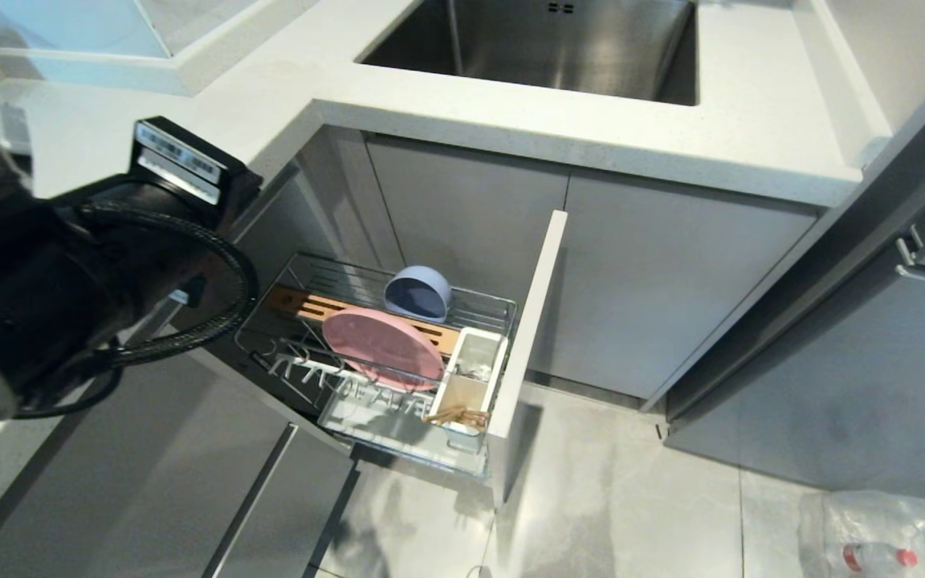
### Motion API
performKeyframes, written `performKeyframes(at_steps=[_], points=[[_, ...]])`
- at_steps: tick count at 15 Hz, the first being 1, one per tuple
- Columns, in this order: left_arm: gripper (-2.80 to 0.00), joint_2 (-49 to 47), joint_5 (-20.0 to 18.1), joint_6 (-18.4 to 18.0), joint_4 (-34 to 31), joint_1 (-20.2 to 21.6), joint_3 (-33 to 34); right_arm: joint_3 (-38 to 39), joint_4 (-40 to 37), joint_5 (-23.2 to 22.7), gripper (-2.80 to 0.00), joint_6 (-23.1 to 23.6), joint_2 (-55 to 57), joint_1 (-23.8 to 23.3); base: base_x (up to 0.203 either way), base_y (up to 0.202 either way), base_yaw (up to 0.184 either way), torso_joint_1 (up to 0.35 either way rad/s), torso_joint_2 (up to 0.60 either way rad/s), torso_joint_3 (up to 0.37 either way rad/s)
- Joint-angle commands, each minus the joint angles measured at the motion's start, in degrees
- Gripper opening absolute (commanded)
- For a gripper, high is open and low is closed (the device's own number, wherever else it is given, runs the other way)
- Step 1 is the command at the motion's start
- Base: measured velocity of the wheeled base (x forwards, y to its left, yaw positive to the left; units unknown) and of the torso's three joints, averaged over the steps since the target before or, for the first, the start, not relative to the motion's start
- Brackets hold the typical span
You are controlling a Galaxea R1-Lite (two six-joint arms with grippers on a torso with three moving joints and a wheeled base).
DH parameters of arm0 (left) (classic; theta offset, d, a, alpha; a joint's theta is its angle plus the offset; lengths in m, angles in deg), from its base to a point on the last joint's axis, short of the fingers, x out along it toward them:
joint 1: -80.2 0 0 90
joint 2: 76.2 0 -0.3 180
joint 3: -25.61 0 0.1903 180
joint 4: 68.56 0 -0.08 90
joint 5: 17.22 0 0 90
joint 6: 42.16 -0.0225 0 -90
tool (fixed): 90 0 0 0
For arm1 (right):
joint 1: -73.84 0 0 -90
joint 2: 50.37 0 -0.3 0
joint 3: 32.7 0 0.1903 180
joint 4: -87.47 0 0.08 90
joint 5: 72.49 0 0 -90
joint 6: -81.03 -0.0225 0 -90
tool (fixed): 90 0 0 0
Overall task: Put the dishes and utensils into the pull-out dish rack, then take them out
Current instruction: Take the plate out of the cupboard
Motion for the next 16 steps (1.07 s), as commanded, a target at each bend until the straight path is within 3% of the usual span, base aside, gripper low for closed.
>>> performKeyframes(at_steps=[1, 3, 6, 9, 12, 16], points=[[-2.80, 7.3, 0.1, -8.9, 0.2, 0.4, 0.6, 0.0, 0.0, 0.0, -2.80, 0.0, 0.1, 0.0, 0.000, 0.000, 0.000, 0.000, 0.00, 0.000], [-2.80, 14.0, -1.2, -20.7, 0.2, 4.3, 1.2, 0.0, 0.0, 0.0, -2.80, 0.0, 0.1, 0.0, 0.000, 0.000, 0.000, 0.000, 0.00, 0.000], [-2.80, 23.5, -9.2, -32.2, -2.7, 15.0, 2.2, 0.0, 0.0, 0.0, -2.80, 0.0, 0.1, 0.0, 0.000, 0.000, 0.000, 0.000, 0.00, 0.000], [-2.80, 33.9, -20.1, -35.7, -14.4, 27.9, 2.9, 0.0, 0.0, 0.0, -2.80, 0.0, 0.1, 0.0, 0.000, 0.000, 0.000, 0.000, 0.00, 0.000], [-2.80, 45.5, -28.5, -37.0, -26.1, 33.8, 4.6, 0.0, 0.0, 0.0, -2.80, 0.0, 0.1, 0.0, 0.000, 0.000, 0.000, 0.000, 0.00, 0.000], [-2.80, 60.1, -35.7, -38.2, -36.3, 38.5, 11.5, 0.0, 0.0, 0.0, -2.80, 0.0, 0.1, 0.0, 0.000, 0.000, 0.000, 0.000, 0.00, 0.000]])
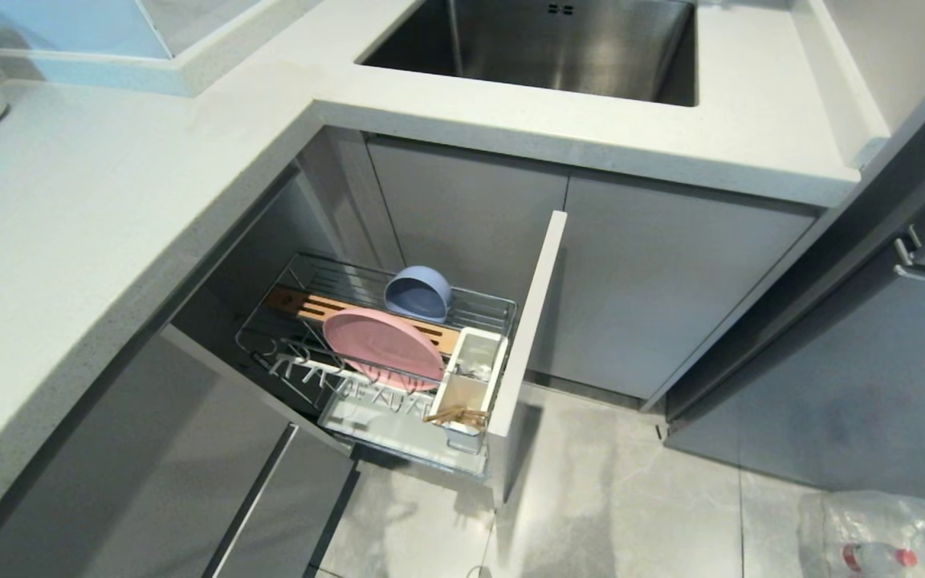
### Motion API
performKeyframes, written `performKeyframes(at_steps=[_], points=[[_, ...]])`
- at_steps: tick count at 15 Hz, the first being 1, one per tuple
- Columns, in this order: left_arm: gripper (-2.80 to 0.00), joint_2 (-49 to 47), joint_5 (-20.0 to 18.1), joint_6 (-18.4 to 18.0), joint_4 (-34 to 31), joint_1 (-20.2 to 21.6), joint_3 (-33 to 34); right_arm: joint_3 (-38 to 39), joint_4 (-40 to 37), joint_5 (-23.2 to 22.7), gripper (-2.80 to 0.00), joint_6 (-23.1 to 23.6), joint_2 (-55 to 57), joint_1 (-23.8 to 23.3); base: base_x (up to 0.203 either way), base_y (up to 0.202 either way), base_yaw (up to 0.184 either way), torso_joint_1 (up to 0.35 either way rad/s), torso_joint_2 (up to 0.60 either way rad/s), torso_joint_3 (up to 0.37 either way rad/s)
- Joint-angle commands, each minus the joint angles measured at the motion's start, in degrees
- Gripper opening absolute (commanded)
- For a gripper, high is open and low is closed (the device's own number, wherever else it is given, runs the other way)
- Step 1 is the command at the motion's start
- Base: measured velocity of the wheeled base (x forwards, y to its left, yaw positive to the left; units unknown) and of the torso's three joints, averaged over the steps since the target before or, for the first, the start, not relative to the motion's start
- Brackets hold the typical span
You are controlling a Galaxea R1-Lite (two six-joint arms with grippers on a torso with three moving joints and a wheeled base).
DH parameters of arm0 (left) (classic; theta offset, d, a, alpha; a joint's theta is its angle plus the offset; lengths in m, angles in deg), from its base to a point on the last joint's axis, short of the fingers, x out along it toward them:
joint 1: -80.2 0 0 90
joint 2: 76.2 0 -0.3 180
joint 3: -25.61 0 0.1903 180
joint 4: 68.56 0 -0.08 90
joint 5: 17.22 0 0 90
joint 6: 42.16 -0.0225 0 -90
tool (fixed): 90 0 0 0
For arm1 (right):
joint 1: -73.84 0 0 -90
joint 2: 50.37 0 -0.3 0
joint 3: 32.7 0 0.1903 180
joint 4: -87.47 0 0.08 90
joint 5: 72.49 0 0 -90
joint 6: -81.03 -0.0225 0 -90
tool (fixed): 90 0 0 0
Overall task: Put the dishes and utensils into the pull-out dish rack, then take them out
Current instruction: Take the plate out of the cupboard
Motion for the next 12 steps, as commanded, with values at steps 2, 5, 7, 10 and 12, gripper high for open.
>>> performKeyframes(at_steps=[2, 5, 7, 10, 12], points=[[-2.80, 11.4, -2.1, -1.9, -6.0, 1.4, 5.2, 0.0, 0.0, 0.0, -2.80, 0.0, 0.1, 0.0, 0.000, 0.000, 0.000, 0.000, 0.00, 0.000], [-2.80, 17.7, -2.7, -6.9, -5.9, 1.3, 16.4, 0.0, 0.0, 0.0, -2.80, 0.0, 0.1, 0.0, 0.000, 0.000, 0.000, 0.000, 0.00, 0.000], [-2.80, 19.5, -2.4, -9.6, -0.2, 1.1, 25.0, 0.0, 0.0, 0.0, -2.80, 0.0, 0.1, 0.0, 0.000, 0.000, 0.000, 0.000, 0.00, 0.000], [-2.80, 20.0, -1.8, -10.9, 8.6, 1.0, 35.6, 0.0, 0.0, 0.0, -2.80, 0.0, 0.1, 0.0, 0.000, 0.000, 0.000, 0.000, 0.00, 0.000], [-2.80, 20.1, -1.2, -10.9, 10.3, 1.0, 41.4, 0.0, 0.0, 0.0, -2.80, -0.1, 0.1, 0.0, 0.000, 0.000, 0.000, 0.000, 0.00, 0.000]])
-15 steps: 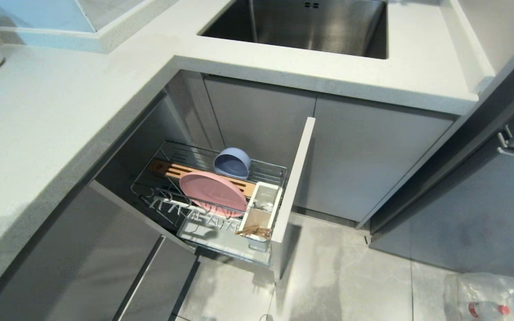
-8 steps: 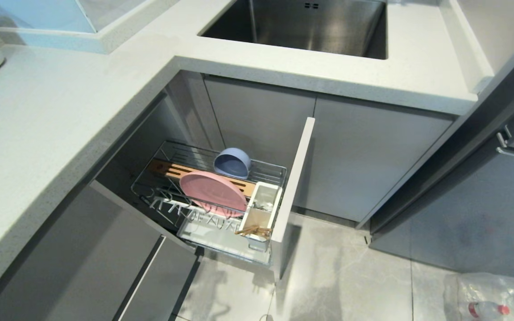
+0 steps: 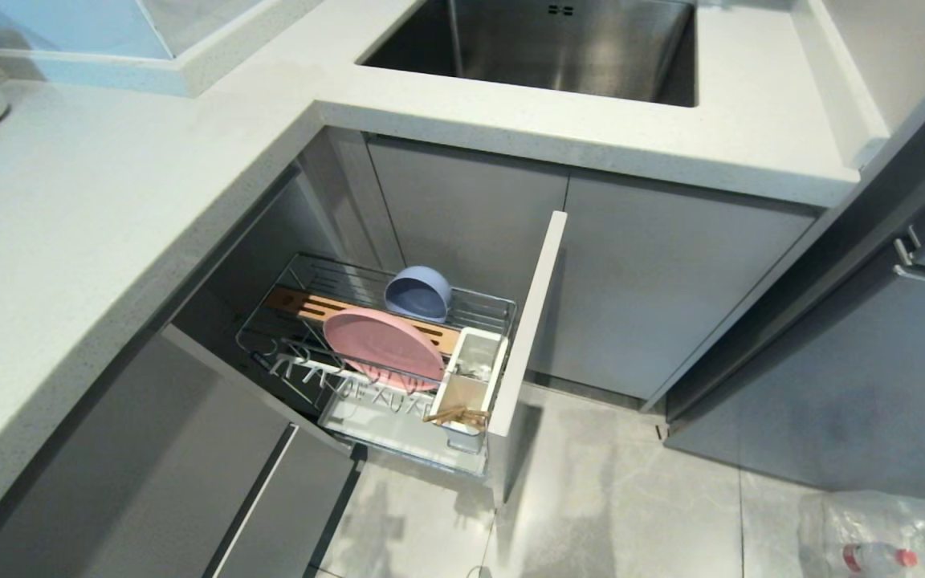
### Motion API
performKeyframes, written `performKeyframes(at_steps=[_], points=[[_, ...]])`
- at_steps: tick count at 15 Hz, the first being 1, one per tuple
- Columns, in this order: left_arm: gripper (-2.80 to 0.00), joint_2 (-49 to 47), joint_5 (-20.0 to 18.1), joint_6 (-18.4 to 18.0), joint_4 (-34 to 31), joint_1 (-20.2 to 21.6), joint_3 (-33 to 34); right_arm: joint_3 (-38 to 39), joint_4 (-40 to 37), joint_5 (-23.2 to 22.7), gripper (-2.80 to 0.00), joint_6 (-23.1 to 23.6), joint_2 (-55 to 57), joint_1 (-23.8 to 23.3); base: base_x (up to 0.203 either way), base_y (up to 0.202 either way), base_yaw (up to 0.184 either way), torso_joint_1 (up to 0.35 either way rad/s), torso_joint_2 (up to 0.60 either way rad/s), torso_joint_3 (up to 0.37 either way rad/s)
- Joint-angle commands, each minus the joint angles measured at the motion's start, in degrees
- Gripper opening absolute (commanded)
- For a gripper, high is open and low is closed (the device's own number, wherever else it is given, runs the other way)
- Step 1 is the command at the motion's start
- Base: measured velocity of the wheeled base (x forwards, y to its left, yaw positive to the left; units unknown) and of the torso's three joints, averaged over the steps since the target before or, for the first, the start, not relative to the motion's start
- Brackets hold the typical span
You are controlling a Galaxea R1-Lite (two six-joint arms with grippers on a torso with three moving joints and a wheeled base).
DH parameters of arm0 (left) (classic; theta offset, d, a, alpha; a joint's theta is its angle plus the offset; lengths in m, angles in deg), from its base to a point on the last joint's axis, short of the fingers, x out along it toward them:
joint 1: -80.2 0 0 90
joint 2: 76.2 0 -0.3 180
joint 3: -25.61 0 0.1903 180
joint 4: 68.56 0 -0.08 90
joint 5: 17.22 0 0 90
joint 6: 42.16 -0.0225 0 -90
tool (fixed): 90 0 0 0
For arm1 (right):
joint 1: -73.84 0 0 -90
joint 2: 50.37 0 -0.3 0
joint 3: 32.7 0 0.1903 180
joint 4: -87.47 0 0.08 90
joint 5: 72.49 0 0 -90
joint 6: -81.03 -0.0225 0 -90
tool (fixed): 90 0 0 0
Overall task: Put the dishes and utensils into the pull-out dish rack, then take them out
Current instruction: Take the plate out of the cupboard
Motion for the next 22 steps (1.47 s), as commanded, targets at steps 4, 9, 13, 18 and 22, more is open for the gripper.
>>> performKeyframes(at_steps=[4, 9, 13, 18, 22], points=[[-2.80, 0.2, 0.8, 1.3, -2.0, 0.0, 3.7, 0.0, 0.0, 0.0, -2.80, 0.0, 0.1, 0.0, 0.000, 0.000, 0.000, 0.000, 0.00, 0.000], [-2.80, 0.2, 1.2, 1.6, -3.1, 0.0, 3.7, 0.0, 0.0, 0.0, -2.80, 0.0, 0.1, 0.0, 0.000, 0.000, 0.000, 0.000, 0.00, 0.000], [-2.80, 0.2, 1.2, 1.5, -3.1, 0.0, 3.7, 0.0, 0.0, 0.0, -2.80, 0.0, 0.1, 0.0, 0.000, 0.000, 0.000, 0.000, 0.00, 0.000], [-2.80, 0.2, 1.2, 1.6, -3.1, 0.0, 3.7, 0.0, 0.0, 0.0, -2.80, -0.1, 0.1, 0.0, 0.000, 0.000, 0.000, 0.000, 0.00, 0.000], [-2.80, 0.2, 0.9, 3.7, 4.5, 0.0, 1.8, 0.0, 0.0, 0.0, -2.80, 0.0, 0.1, 0.0, 0.000, 0.000, 0.000, 0.000, 0.00, 0.000]])
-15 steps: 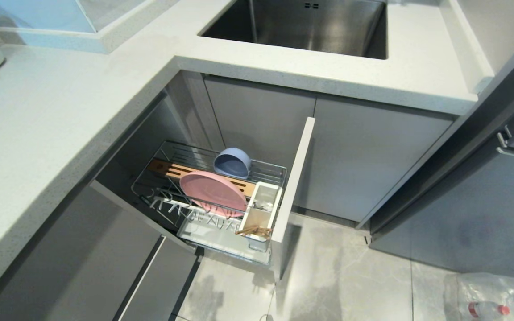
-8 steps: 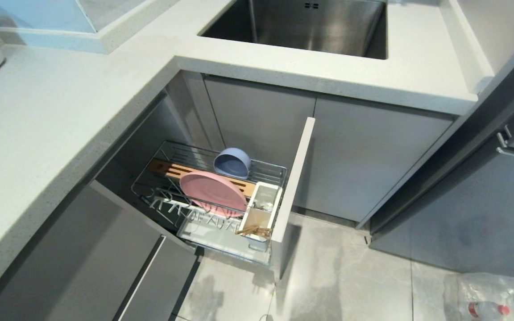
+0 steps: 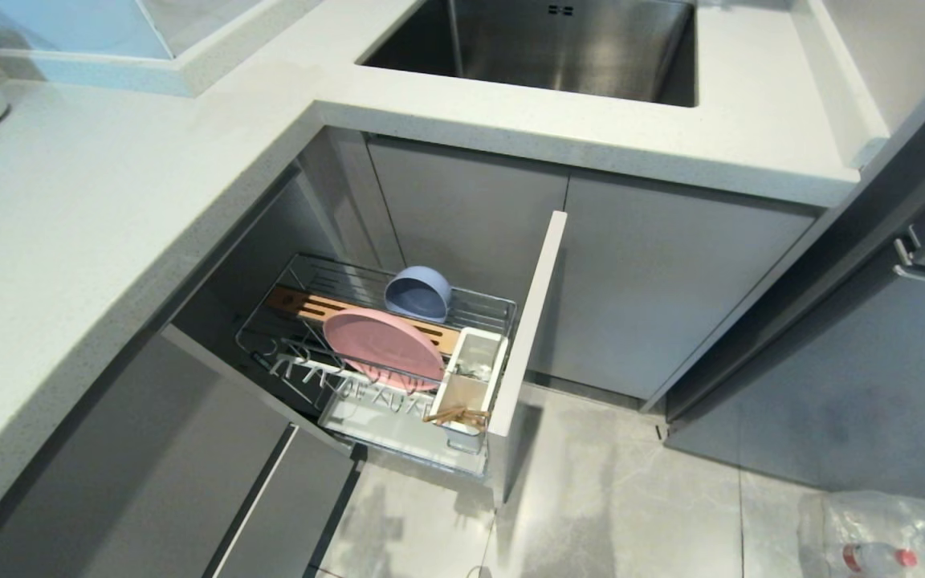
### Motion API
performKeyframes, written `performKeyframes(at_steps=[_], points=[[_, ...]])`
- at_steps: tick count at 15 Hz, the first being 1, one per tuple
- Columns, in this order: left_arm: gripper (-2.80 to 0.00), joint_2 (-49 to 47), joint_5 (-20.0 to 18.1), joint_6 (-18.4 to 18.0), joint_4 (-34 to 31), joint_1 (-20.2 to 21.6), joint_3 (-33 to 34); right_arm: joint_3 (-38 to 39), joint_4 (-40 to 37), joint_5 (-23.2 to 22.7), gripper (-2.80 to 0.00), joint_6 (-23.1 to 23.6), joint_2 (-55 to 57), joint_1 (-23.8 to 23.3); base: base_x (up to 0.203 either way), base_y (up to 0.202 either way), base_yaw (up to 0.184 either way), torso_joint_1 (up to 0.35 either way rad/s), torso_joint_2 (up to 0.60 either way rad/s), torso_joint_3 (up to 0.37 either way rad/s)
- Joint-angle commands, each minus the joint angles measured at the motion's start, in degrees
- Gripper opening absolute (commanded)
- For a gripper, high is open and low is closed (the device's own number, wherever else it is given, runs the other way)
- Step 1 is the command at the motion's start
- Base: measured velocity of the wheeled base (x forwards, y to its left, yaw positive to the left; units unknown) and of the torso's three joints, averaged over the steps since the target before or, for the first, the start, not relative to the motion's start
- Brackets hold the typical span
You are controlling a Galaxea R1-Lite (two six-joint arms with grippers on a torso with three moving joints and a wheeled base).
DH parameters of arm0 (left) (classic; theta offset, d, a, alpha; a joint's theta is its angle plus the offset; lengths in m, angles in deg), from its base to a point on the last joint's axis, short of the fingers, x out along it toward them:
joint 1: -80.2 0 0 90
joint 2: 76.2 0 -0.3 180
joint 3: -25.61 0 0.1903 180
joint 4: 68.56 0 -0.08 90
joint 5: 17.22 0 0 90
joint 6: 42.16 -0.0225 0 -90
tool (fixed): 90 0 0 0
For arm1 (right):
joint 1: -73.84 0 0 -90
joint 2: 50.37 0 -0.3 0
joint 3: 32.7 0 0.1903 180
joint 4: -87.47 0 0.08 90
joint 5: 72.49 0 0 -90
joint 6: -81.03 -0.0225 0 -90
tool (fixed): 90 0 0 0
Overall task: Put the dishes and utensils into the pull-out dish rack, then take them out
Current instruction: Take the plate out of the cupboard
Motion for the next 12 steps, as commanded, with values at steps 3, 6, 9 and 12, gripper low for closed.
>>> performKeyframes(at_steps=[3, 6, 9, 12], points=[[-2.80, -0.3, -3.1, 0.1, -1.3, 0.0, -11.1, 0.0, 0.0, 0.0, -2.80, 0.0, 0.1, 0.0, 0.000, 0.000, 0.000, 0.000, 0.00, 0.000], [-2.80, -2.9, -7.5, -0.5, -9.3, 0.1, -25.7, 0.0, 0.0, 0.0, -2.80, 0.0, 0.1, 0.0, 0.000, 0.000, 0.000, 0.000, 0.00, 0.000], [-2.80, -14.5, -9.4, -1.0, -11.8, 0.2, -40.3, 0.0, 0.0, 0.0, -2.80, 0.0, 0.1, 0.0, 0.000, 0.000, 0.000, 0.000, 0.00, 0.000], [-2.80, -27.9, -10.1, 2.4, -10.5, 2.2, -53.4, 0.0, 0.0, 0.0, -2.80, 0.0, 0.1, 0.0, 0.000, 0.000, 0.000, 0.000, 0.00, 0.000]])
